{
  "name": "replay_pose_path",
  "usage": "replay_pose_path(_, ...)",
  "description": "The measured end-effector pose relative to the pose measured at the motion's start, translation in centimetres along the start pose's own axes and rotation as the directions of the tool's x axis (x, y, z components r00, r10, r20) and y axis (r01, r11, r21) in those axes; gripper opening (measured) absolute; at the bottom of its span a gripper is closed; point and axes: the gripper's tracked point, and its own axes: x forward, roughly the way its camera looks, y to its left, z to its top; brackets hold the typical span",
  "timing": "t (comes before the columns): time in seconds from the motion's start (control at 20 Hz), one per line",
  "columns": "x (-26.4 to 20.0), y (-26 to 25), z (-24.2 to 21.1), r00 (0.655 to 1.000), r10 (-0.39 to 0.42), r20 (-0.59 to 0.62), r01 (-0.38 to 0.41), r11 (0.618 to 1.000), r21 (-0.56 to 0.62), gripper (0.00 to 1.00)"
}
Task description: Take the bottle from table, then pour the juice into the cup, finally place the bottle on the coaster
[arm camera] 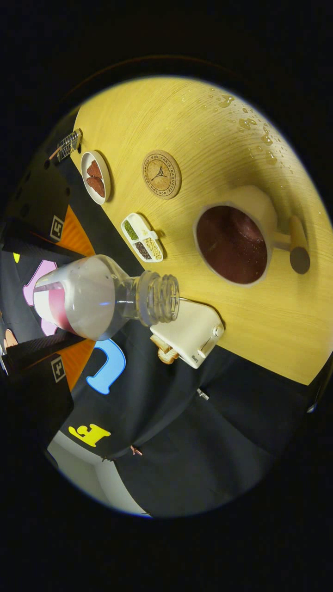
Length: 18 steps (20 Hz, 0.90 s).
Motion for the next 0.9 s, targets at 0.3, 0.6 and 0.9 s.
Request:
replay_pose_path(0.3,-0.5,0.4,-1.7,0.999,-0.002,-0.041,0.007,0.992,0.125,0.74)
replay_pose_path(0.6,-1.8,0.3,-3.4,0.995,0.04,-0.093,0.01,0.876,0.481,0.75)
replay_pose_path(0.9,-3.1,1.2,-6.2,0.986,0.131,-0.105,0.021,0.522,0.852,0.75)
